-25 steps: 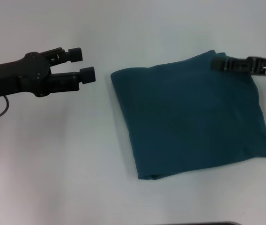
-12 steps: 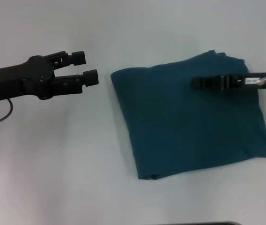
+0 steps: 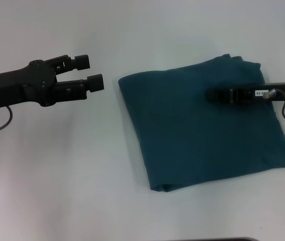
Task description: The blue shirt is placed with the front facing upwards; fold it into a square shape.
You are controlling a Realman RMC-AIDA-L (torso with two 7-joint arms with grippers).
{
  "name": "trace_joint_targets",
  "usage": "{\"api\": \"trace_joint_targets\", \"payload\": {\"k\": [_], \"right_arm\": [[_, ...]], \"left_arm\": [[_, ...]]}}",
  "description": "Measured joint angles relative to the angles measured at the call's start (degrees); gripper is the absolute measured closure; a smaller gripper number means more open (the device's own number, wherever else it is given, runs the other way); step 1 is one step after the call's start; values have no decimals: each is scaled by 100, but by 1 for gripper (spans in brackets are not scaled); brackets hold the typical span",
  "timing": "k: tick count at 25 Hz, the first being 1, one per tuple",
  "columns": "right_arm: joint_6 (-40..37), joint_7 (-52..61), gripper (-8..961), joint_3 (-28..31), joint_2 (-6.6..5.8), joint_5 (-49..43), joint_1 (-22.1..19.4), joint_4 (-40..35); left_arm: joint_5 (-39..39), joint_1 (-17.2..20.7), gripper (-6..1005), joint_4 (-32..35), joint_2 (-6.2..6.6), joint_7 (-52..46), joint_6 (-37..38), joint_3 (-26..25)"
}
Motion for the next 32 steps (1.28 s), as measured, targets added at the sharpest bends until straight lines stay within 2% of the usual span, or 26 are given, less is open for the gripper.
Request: {"api": "trace_joint_targets", "payload": {"k": [4, 8, 14, 23, 28, 32], "right_arm": [[214, -308, 910, 74, 28, 272, -38, 60], [464, -393, 906, 226, -24, 513, -153, 191], [254, -347, 899, 309, -92, 493, -283, 275], [-670, -413, 889, 275, -8, 491, -315, 217], [-452, -508, 883, 360, 9, 602, -344, 325], [-106, -742, 879, 583, 9, 913, -519, 478]], "left_arm": [[0, -7, 62, 0, 0, 0, -22, 1], [0, -17, 62, 0, 0, -2, -21, -1], [0, -29, 63, -1, -6, -10, -17, -5], [0, -57, 63, -1, -9, -9, -35, -7], [0, -57, 63, -7, -2, -28, -46, -7], [0, -55, 63, -6, 19, -43, -37, -6]]}}
